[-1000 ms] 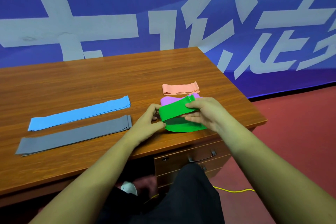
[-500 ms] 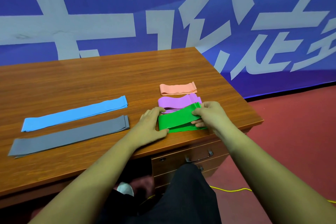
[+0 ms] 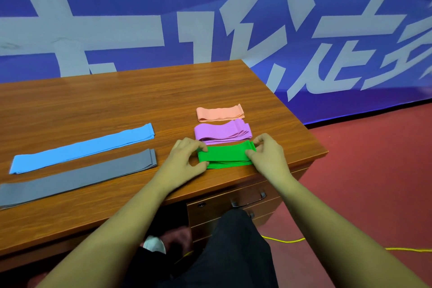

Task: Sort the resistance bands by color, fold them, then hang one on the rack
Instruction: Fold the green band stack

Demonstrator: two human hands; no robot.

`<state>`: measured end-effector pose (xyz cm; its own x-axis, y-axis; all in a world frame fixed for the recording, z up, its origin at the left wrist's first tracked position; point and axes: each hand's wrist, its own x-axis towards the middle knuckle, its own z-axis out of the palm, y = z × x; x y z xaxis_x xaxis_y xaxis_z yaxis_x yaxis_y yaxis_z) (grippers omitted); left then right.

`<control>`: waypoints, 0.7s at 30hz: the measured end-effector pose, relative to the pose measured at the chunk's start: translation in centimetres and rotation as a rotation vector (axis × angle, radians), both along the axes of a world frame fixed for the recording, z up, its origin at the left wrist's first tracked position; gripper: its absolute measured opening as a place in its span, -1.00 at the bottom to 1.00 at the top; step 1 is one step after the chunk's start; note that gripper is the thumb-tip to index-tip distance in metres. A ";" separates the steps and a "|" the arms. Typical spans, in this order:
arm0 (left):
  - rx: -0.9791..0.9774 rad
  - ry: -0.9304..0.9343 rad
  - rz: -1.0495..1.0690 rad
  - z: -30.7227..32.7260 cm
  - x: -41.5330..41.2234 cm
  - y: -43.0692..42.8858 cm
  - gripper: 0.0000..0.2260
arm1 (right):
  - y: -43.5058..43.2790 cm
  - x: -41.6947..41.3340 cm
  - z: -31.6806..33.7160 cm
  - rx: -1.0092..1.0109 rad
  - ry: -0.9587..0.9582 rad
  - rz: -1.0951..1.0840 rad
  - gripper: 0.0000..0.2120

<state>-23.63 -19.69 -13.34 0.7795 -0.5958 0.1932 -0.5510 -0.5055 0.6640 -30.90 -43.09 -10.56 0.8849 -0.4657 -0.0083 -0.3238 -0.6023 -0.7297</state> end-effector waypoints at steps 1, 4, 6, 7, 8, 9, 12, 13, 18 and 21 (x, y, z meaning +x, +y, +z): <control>-0.027 -0.001 0.019 0.0 0.0 0.1 -0.76 | 0.2 -0.1 -0.1 0.001 -0.019 0.010 -0.82; -0.047 -0.005 0.052 -0.1 0.0 0.2 -0.77 | 0.6 -0.2 -0.7 -0.008 -0.041 0.037 -0.84; 0.012 -0.007 0.048 -0.3 0.1 0.1 -0.77 | 0.8 -0.2 -1.3 -0.064 -0.037 0.042 -0.82; 0.057 -0.025 0.047 -0.4 0.0 0.0 -0.77 | 0.9 -0.2 -1.6 -0.104 -0.039 0.035 -0.79; 0.097 -0.051 0.049 -0.5 0.0 -0.1 -0.76 | 1.0 -0.3 -1.8 -0.142 -0.054 0.023 -0.75; 0.120 -0.073 0.055 -0.7 0.0 -0.1 -0.76 | 1.1 -0.5 -2.0 -0.172 -0.076 0.012 -0.70; 0.140 -0.091 0.061 -0.6 -0.2 -0.1 -0.74 | 1.3 -1.1 -2.1 -0.279 -0.130 0.019 -0.66; 0.148 -0.088 0.052 -0.5 -0.2 0.0 -0.71 | 1.3 -1.3 -2.0 -0.319 -0.131 0.028 -0.69; 0.091 -0.075 0.034 1.4 -0.1 3.1 -0.65 | 2.3 -1.3 -0.4 -0.368 -0.169 0.044 -0.69; 0.037 -0.092 0.092 2.7 0.0 6.9 -0.75 | 5.0 -0.2 0.9 -0.341 -0.198 0.103 -0.68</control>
<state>-23.59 -12.84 -10.67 0.8112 -0.5306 0.2458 -0.5588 -0.5798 0.5930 -31.06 -38.10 -9.67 0.8961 -0.3208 0.3067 -0.1222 -0.8426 -0.5244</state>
